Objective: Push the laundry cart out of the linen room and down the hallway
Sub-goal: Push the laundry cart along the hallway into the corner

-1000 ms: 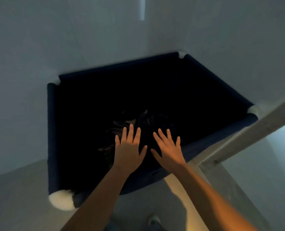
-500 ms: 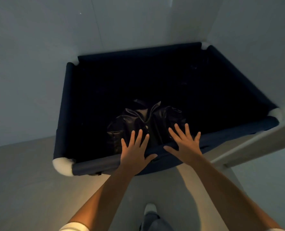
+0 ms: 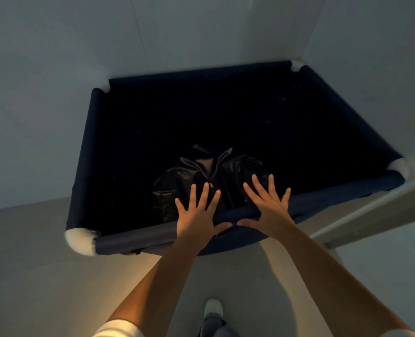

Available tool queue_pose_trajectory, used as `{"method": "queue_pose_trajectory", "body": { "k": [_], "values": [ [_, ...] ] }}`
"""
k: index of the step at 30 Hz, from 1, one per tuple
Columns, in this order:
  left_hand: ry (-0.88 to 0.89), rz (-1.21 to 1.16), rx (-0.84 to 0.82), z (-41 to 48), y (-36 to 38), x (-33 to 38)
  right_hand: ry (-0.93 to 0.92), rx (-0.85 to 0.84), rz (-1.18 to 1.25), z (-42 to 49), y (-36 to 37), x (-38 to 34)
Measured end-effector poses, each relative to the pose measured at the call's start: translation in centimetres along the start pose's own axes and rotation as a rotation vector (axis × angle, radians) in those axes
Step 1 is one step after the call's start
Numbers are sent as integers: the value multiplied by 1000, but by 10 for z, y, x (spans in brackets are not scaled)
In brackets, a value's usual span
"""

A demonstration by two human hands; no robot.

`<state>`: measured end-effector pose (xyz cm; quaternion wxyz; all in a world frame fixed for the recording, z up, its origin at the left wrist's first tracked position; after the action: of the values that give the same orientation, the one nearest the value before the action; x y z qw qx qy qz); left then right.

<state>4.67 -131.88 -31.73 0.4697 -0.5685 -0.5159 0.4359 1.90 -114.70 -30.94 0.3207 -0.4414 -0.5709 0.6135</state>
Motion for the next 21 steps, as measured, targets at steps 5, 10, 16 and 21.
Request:
{"method": "queue_pose_trajectory", "body": {
  "k": [5,10,16,21],
  "values": [
    [-43,-62,-41,5,2,0,-33,6,-19,5,-3,2],
    [-50,-102,-44,4,-1,0,-54,38,-7,5,-9,-2],
    [-81,-31,-29,2,-3,-2,-37,15,-27,7,-7,0],
    [-39,-54,-37,11,-1,20,-24,-36,-111,6,-5,27]
  ]
}}
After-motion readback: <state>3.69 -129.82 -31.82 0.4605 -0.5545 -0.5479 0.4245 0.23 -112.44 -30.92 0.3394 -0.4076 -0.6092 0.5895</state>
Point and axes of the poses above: each hand's wrist, its own z-axis towards the middle knuckle, its own y-axis out of the palm, x = y × z, the point moved 7 cm from there along z, towards the middle knuckle, and after that the axes turned 5 degrees about -y, right-handed, at the moved point
